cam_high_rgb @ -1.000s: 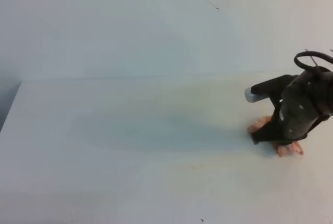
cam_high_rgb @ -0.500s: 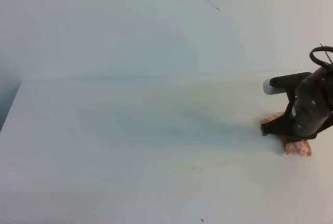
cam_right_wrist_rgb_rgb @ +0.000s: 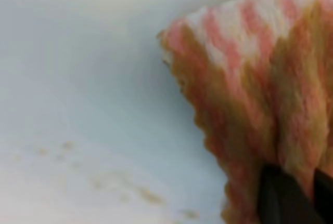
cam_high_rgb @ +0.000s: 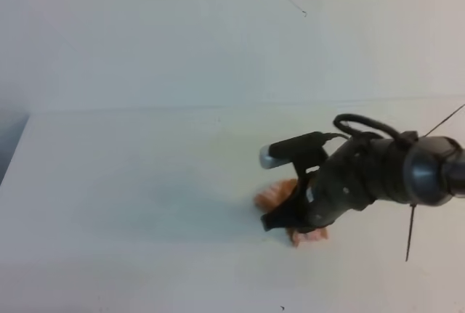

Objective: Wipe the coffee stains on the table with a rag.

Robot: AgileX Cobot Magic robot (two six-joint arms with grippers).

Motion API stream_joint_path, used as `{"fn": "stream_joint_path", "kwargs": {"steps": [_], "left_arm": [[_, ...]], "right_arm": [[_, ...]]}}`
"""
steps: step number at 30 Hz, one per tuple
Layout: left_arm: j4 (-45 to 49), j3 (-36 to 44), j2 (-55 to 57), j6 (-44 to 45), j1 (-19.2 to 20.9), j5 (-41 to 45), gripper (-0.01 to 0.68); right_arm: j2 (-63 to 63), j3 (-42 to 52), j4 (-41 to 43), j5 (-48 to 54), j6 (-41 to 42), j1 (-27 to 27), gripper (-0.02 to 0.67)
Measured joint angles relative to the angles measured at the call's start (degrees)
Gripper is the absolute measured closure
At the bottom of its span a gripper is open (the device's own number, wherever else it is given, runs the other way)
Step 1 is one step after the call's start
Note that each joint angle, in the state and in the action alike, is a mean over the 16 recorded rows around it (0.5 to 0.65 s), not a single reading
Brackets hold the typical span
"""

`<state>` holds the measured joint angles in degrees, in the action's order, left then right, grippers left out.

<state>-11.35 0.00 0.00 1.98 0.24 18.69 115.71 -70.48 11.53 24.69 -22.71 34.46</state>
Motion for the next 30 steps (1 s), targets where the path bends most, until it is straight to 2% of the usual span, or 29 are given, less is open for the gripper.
{"fn": "stream_joint_path", "kwargs": {"steps": [8,16,22,30], "left_arm": [[0.0,0.0,0.0,0.0,0.0,0.0,0.674],[0.0,0.0,0.0,0.0,0.0,0.0,0.674],[0.0,0.0,0.0,0.0,0.0,0.0,0.674],[0.0,0.0,0.0,0.0,0.0,0.0,0.674]], "right_arm": [[0.9,-0.3,-0.6,1.8,4.0,9.7,0.618],[0.4,0.0,1.6,6.4,6.4,14.3,0.618],[-1.5,2.7,7.4,7.4,2.0,13.4,0.611],[-7.0,9.4,14.3,6.7,-5.6,6.1,0.611]]}}
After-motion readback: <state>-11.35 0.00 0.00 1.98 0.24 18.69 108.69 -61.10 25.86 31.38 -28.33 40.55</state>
